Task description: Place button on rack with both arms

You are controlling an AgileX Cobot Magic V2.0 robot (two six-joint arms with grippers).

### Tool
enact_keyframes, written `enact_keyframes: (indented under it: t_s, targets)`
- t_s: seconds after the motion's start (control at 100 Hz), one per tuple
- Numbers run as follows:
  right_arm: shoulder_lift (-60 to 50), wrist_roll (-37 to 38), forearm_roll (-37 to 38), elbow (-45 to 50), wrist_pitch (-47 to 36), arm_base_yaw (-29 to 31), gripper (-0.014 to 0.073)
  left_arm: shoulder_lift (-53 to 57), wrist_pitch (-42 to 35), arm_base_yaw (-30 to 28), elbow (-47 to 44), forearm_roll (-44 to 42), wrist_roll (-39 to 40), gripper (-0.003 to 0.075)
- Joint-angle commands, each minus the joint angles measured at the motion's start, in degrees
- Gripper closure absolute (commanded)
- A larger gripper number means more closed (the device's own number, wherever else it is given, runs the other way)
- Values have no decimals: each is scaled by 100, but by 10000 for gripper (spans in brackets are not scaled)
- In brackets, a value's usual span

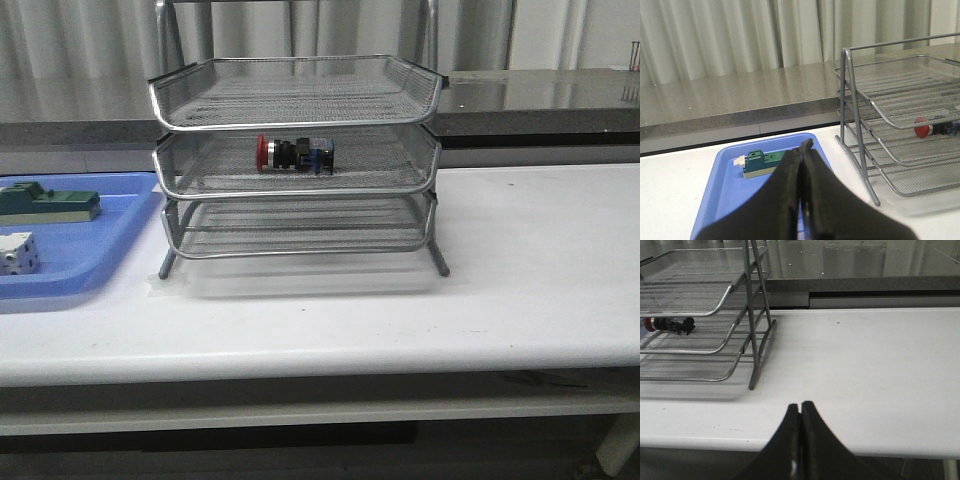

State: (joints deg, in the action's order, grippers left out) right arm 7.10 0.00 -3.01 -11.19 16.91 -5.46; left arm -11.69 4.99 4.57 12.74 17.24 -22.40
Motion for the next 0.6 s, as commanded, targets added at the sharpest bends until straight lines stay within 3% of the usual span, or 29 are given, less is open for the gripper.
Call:
enact_keyframes:
  t_s: [0.0,0.14,0.36,0.59]
  targets:
    - [-341,60,154,160,-588,40,654,-48,-462,-4,157,66,58,741]
    - [-914,60,188,642,-874,40,654,-48,-462,-4,157,66,58,741]
    - [-878,60,194,1177,-1555,40,654,-48,-462,-4,157,66,58,741]
    - [-879,60,198,1170,-1533,40,654,-48,-462,-4,157,66,58,741]
